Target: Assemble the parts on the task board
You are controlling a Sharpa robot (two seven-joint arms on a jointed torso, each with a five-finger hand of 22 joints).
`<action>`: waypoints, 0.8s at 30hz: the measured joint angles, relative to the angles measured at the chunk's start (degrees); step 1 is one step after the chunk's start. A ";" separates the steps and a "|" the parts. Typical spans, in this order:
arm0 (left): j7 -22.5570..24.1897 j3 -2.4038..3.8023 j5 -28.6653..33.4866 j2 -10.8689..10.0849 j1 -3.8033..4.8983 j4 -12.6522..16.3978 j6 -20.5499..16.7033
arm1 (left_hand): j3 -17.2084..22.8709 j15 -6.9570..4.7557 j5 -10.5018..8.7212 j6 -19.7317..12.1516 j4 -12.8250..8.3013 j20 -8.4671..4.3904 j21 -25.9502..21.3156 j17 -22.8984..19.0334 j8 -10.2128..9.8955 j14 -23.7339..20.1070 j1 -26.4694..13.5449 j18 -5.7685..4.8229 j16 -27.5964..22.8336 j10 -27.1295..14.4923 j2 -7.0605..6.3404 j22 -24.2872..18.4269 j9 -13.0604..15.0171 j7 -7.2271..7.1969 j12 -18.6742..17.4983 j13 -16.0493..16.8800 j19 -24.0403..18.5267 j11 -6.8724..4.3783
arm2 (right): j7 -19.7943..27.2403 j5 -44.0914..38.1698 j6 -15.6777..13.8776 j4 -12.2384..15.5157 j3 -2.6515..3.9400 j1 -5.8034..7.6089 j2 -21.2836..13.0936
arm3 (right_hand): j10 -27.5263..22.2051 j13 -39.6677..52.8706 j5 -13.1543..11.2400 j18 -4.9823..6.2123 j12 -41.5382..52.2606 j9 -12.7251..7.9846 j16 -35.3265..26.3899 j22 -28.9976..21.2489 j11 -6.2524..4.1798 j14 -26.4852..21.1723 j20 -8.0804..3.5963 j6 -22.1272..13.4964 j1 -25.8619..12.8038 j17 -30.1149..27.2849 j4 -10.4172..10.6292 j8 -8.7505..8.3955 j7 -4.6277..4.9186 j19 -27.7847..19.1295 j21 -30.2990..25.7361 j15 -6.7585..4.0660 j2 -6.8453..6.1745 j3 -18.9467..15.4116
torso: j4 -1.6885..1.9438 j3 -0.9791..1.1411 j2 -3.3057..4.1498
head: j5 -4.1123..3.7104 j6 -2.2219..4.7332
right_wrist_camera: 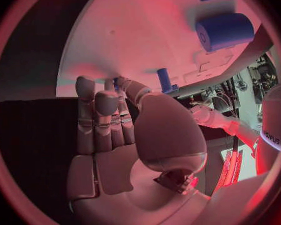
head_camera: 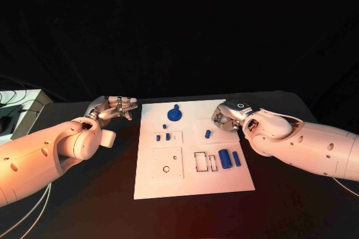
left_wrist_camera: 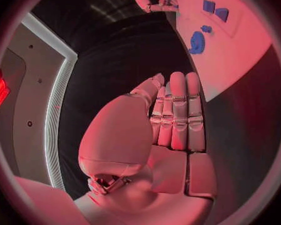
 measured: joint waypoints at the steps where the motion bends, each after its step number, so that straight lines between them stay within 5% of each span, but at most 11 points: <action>1: -0.06 0.00 -0.02 0.00 0.00 -0.03 0.00 | 0.00 0.00 0.00 0.00 0.00 0.00 0.00 0.00 0.00 0.00 0.00 0.00 0.00 0.00 0.00 0.00 0.00 0.00 0.00 0.00 0.00 0.00 | -0.08 0.00 -0.01 0.06 -0.01 -0.01 -0.02 | 0.04 0.00 -0.33 0.02 0.00 0.03 0.00 0.33 0.04 0.00 0.00 0.00 -0.06 0.00 -0.10 0.00 0.00 0.00 0.00 0.00 0.06 0.31 | 0.00 0.01 -0.01 | 0.00 -0.01; 15: -0.43 0.00 -0.25 0.03 -0.02 -1.08 0.01 | 0.01 0.00 0.00 0.00 -0.32 0.00 0.00 -0.10 0.00 0.00 0.00 -0.02 0.00 0.00 0.00 0.24 0.00 -0.01 0.00 0.00 0.00 0.00 | -0.72 0.03 -2.20 1.63 -0.14 -0.13 -1.09 | 0.20 0.00 -1.21 0.33 0.23 0.69 0.21 6.26 0.22 0.01 0.00 0.06 -0.42 -0.17 -0.41 0.05 -0.06 1.44 -2.72 0.01 0.42 1.52 | -0.04 0.03 -0.05 | -0.02 0.14; 24: -0.59 0.00 -0.29 0.24 -0.04 -1.83 0.04 | 0.01 0.00 0.00 0.00 -0.31 0.00 0.00 -0.09 0.00 0.00 0.00 -0.02 0.00 0.00 0.00 0.39 0.00 -0.01 0.00 0.00 0.00 0.00 | -0.34 2.30 -5.14 5.82 0.51 1.48 -3.62 | 0.20 0.11 -1.33 0.35 0.22 0.63 0.45 8.52 0.21 0.01 0.00 0.40 -0.42 -0.30 -0.56 0.04 0.02 2.05 -4.72 0.01 0.42 1.67 | -0.07 -0.02 -0.12 | -0.11 0.39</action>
